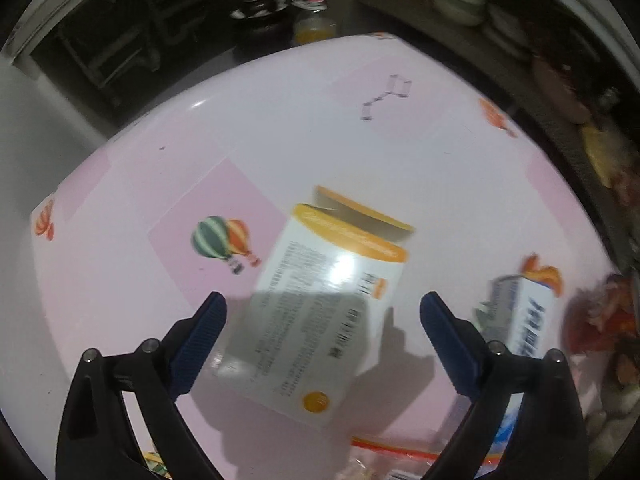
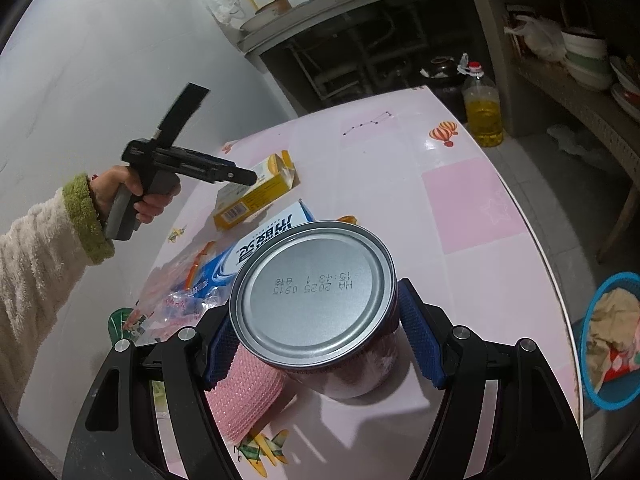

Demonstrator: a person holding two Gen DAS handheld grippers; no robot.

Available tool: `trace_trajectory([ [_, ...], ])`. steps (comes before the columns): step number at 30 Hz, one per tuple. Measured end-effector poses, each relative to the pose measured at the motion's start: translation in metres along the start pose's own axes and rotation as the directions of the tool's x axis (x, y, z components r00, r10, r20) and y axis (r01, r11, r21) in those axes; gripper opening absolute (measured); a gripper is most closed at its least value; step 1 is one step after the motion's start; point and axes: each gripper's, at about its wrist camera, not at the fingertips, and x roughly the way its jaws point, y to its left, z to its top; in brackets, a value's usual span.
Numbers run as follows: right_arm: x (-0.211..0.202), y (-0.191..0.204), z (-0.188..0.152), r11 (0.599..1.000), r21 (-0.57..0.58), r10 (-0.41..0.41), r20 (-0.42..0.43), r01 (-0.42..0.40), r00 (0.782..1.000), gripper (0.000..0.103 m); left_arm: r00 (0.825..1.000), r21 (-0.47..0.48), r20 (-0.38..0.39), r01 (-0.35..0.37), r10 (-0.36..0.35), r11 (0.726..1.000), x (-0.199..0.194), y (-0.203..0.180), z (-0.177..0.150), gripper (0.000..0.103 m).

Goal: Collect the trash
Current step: 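Lift the tin can with the right tool while the left tool regrips the medicine box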

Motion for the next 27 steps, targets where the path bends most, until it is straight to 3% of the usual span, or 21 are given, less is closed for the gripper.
trace_trajectory([
  [8,0.001,0.0,0.0,1.0,0.0,-0.009,0.005,0.009,1.0,0.068,0.986,0.123,-0.038,-0.156,0.162,0.98,0.02,-0.018,-0.013,0.097],
  [10,0.0,0.0,0.0,1.0,0.003,-0.01,0.007,0.01,1.0,0.068,0.984,0.121,-0.035,-0.168,0.174,0.978,0.024,-0.018,-0.015,0.097],
  [15,-0.002,-0.001,-0.001,1.0,0.003,-0.016,0.014,0.016,1.0,0.068,0.981,0.115,-0.027,-0.189,0.193,0.975,0.029,-0.016,-0.018,0.083],
  [27,-0.018,-0.007,-0.004,0.998,0.041,-0.051,0.041,0.049,0.998,0.068,0.981,0.034,0.058,-0.189,0.187,0.981,0.002,-0.012,-0.027,0.08],
])
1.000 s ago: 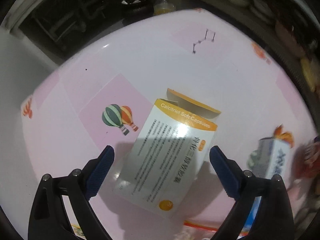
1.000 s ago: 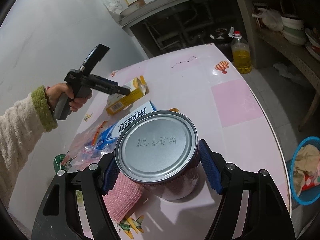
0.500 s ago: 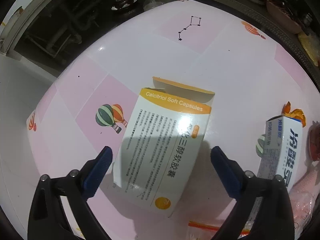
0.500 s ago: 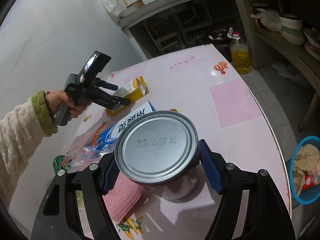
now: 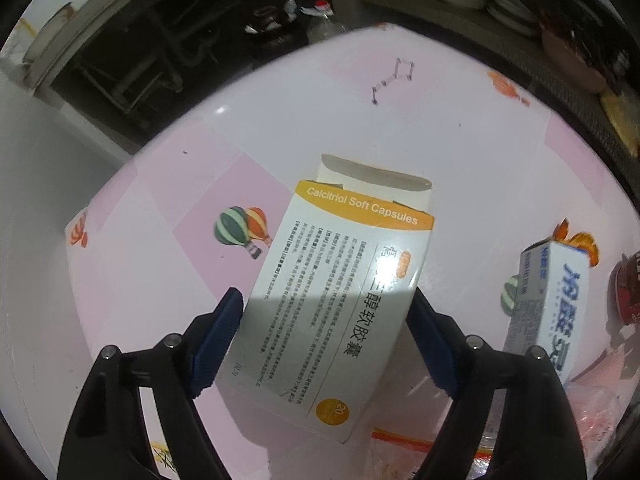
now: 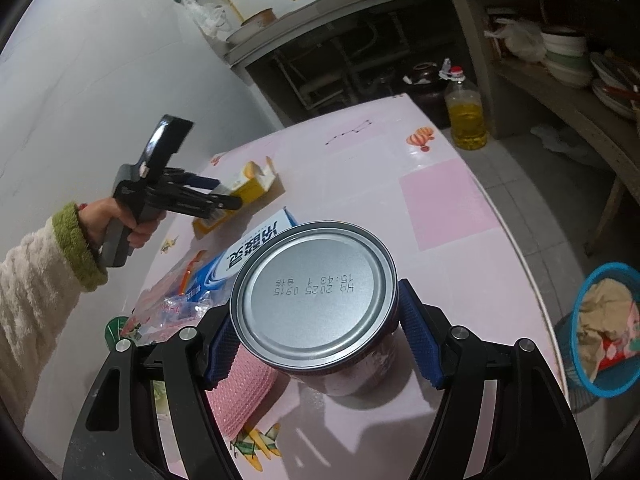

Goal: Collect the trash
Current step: 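Lift the tin can with the right tool while the left tool regrips the medicine box, then carry the tin can and medicine box over the blue wastebasket with both tools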

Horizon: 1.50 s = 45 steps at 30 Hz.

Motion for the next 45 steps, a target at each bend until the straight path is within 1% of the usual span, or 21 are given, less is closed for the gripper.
trace_trajectory([
  [3,-0.009,0.0,0.0,1.0,0.006,-0.014,0.02,0.014,1.0,0.068,0.999,-0.043,0.043,-0.002,0.004,0.999,-0.015,0.005,-0.002,0.08],
  [9,-0.03,-0.001,-0.005,0.999,0.031,-0.027,0.057,0.026,0.998,0.067,0.995,-0.148,0.098,-0.004,0.019,0.989,-0.045,0.015,-0.004,0.079],
  [11,-0.037,-0.002,-0.007,0.999,0.04,-0.026,0.067,0.024,0.997,0.067,0.989,-0.17,0.145,0.002,0.023,0.985,-0.065,0.013,-0.009,0.079],
  [13,-0.043,-0.002,-0.008,0.998,0.049,-0.028,0.078,0.024,0.997,0.067,0.986,-0.195,0.162,-0.008,0.04,0.981,-0.077,0.014,-0.011,0.079],
  [15,-0.051,-0.003,-0.011,0.998,0.058,-0.034,0.092,0.029,0.995,0.067,0.984,-0.241,0.175,0.008,0.035,0.971,-0.093,0.01,-0.013,0.079],
  [17,-0.057,-0.005,-0.013,0.997,0.07,-0.04,0.102,0.033,0.994,0.067,0.981,-0.258,0.193,0.024,0.027,0.966,-0.105,0.004,-0.014,0.079],
  [21,-0.071,-0.007,-0.018,0.995,0.09,-0.055,0.121,0.044,0.991,0.067,0.972,-0.295,0.233,0.086,-0.016,0.952,-0.13,-0.012,-0.017,0.079],
  [23,-0.08,-0.009,-0.021,0.994,0.096,-0.064,0.136,0.051,0.989,0.067,0.967,-0.279,0.252,0.098,-0.025,0.955,-0.141,-0.025,-0.016,0.079],
  [26,-0.095,-0.011,-0.026,0.992,0.111,-0.075,0.161,0.058,0.984,0.067,0.958,-0.232,0.285,0.102,-0.033,0.967,-0.159,-0.051,-0.015,0.079],
  [29,-0.11,-0.015,-0.031,0.99,0.123,-0.088,0.185,0.066,0.979,0.067,0.947,-0.183,0.313,0.132,-0.07,0.974,-0.176,-0.083,-0.012,0.079],
  [34,-0.133,-0.026,-0.039,0.985,0.152,-0.113,0.215,0.081,0.97,0.067,0.932,-0.101,0.334,0.182,-0.139,0.978,-0.191,-0.134,-0.005,0.079],
  [40,-0.161,-0.044,-0.049,0.974,0.2,-0.159,0.249,0.11,0.955,0.068,0.919,0.012,0.305,0.259,-0.25,0.966,-0.185,-0.208,0.012,0.079],
  [41,-0.165,-0.048,-0.05,0.971,0.208,-0.166,0.254,0.114,0.953,0.068,0.916,0.036,0.294,0.275,-0.274,0.961,-0.182,-0.224,0.018,0.079],
  [45,-0.185,-0.071,-0.058,0.954,0.262,-0.219,0.276,0.146,0.936,0.067,0.905,0.087,0.271,0.315,-0.327,0.945,-0.167,-0.269,0.039,0.079],
])
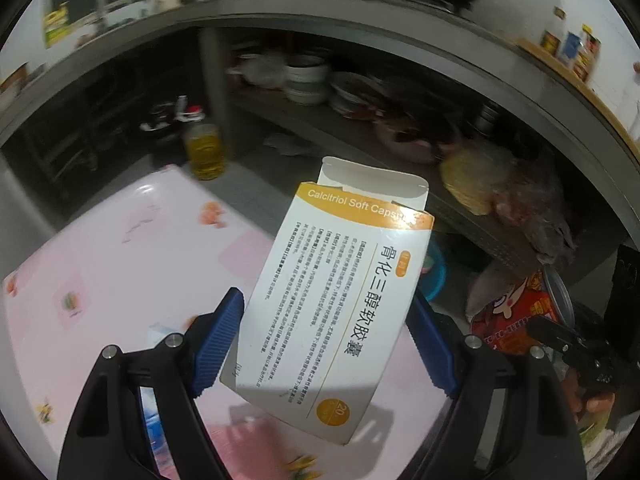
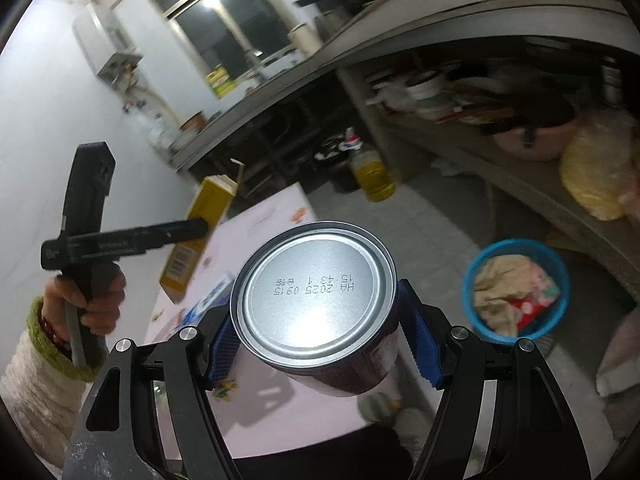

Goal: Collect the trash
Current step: 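Carry the tin can and medicine box over the blue wastebasket with both tools, then open both tools to drop the can and box into the wastebasket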

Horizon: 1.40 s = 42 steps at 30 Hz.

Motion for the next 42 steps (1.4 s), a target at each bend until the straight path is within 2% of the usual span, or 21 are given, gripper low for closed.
trace_trajectory([
  [6,-0.016,-0.059,0.003,0.989,0.114,-0.094,0.031,0.09,0.995,0.068,0.993,0.008,-0.08,0.092,-0.091,0.996,0.069,-0.059,0.022,0.079],
  [11,-0.003,-0.118,-0.001,0.958,0.229,-0.176,-0.016,0.175,0.984,0.068,0.974,0.0,-0.182,0.136,-0.134,0.991,0.138,-0.106,0.032,0.08],
  [19,0.05,-0.193,-0.004,0.899,0.36,-0.219,-0.119,0.248,0.968,0.068,0.944,-0.046,-0.303,0.121,-0.129,0.992,0.248,-0.141,0.055,0.081],
  [25,0.096,-0.235,-0.001,0.876,0.407,-0.212,-0.155,0.258,0.965,0.069,0.933,-0.088,-0.349,0.054,-0.082,0.995,0.314,-0.143,0.078,0.086],
  [27,0.127,-0.263,-0.008,0.852,0.453,-0.19,-0.196,0.261,0.962,0.074,0.935,-0.108,-0.349,0.031,-0.067,0.994,0.329,-0.138,0.084,0.092],
  [29,0.155,-0.289,-0.018,0.829,0.493,-0.165,-0.234,0.263,0.958,0.077,0.933,-0.128,-0.352,0.032,-0.076,0.991,0.341,-0.136,0.087,0.093],
  [32,0.181,-0.317,-0.041,0.777,0.525,-0.197,-0.322,0.348,0.926,0.077,0.923,-0.137,-0.371,0.049,-0.097,0.989,0.347,-0.135,0.082,0.093],
  [36,0.17,-0.318,-0.057,0.77,0.516,-0.23,-0.322,0.374,0.918,0.077,0.921,-0.119,-0.372,0.075,-0.115,0.99,0.341,-0.138,0.075,0.093],
  [42,0.137,-0.307,-0.061,0.783,0.473,-0.286,-0.303,0.404,0.909,0.077,0.939,-0.1,-0.329,0.071,-0.101,0.992,0.314,-0.138,0.075,0.093],
])
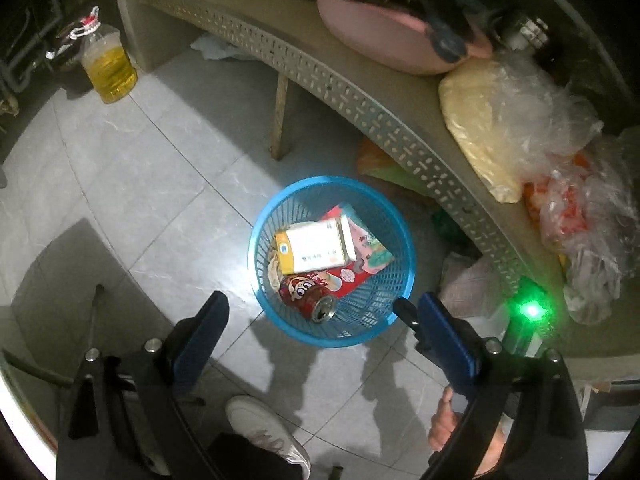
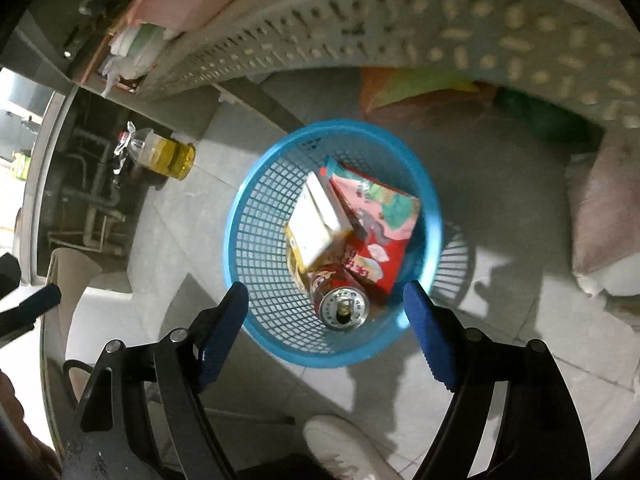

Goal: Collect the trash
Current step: 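Open both tools to drop the can and box into the wastebasket, then turn both tools back toward the table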

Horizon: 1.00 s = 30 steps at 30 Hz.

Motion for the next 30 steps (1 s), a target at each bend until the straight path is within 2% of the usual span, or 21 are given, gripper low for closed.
trace_trajectory([
  [7,-0.051,0.018,-0.018,0.996,-0.085,-0.022,0.098,0.03,0.995,0.077,0.995,-0.002,0.099,0.001,-0.001,1.0,-0.065,0.006,-0.026,0.093],
  [12,-0.094,0.042,-0.048,0.984,-0.177,0.009,0.155,0.019,0.988,0.077,0.982,0.015,0.19,0.005,-0.008,1.0,-0.129,0.013,-0.066,0.093],
  [15,-0.124,0.06,-0.069,0.972,-0.233,0.028,0.182,0.015,0.983,0.077,0.957,0.031,0.29,0.0,-0.009,1.0,-0.174,0.017,-0.099,0.093],
  [19,-0.162,0.089,-0.098,0.945,-0.324,0.046,0.224,0.03,0.974,0.083,0.909,0.047,0.416,0.006,-0.025,0.999,-0.224,0.02,-0.154,0.093],
  [21,-0.176,0.102,-0.11,0.931,-0.364,0.051,0.243,0.042,0.969,0.087,0.897,0.052,0.44,0.013,-0.035,0.999,-0.241,0.024,-0.183,0.093],
  [25,-0.204,0.13,-0.13,0.891,-0.445,0.056,0.29,0.083,0.955,0.095,0.876,0.031,0.483,-0.028,0.009,0.999,-0.262,0.036,-0.232,0.093],
  [30,-0.229,0.17,-0.155,0.836,-0.519,0.023,0.357,0.178,0.934,0.095,0.853,0.003,0.52,-0.06,0.049,0.998,-0.279,0.06,-0.296,0.093],
])
